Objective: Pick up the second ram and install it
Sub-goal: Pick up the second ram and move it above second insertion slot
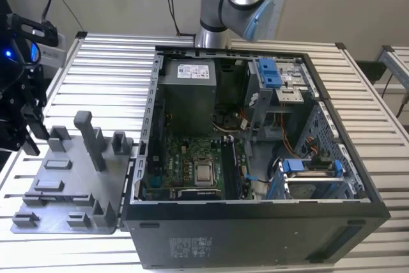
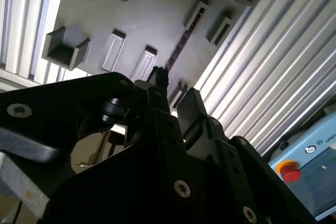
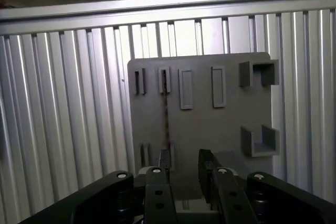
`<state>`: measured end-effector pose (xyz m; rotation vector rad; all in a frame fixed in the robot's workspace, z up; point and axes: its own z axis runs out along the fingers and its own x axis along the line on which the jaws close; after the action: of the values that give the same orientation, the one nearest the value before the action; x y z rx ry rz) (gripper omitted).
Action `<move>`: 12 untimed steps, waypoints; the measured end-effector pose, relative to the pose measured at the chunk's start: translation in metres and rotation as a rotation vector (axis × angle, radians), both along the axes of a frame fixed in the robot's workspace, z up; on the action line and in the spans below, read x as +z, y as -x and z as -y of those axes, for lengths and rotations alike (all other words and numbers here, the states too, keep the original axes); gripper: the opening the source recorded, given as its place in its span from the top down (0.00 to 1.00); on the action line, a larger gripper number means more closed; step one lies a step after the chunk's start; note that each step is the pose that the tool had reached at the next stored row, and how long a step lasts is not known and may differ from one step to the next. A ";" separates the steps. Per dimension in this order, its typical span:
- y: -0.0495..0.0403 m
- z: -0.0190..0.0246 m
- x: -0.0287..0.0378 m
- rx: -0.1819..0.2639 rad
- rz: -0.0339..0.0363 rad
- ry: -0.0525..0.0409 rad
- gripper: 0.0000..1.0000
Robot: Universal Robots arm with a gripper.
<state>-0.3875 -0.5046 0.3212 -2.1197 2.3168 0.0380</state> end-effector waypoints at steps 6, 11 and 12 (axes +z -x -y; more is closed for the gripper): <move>0.0003 0.0000 -0.0105 0.039 0.0013 0.0000 0.64; 0.0004 0.0000 -0.0166 0.065 0.0014 -0.0001 0.64; 0.0004 0.0000 -0.0178 0.069 0.0014 0.0000 0.64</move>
<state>-0.3878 -0.5046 0.3034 -2.1985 2.2419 0.0366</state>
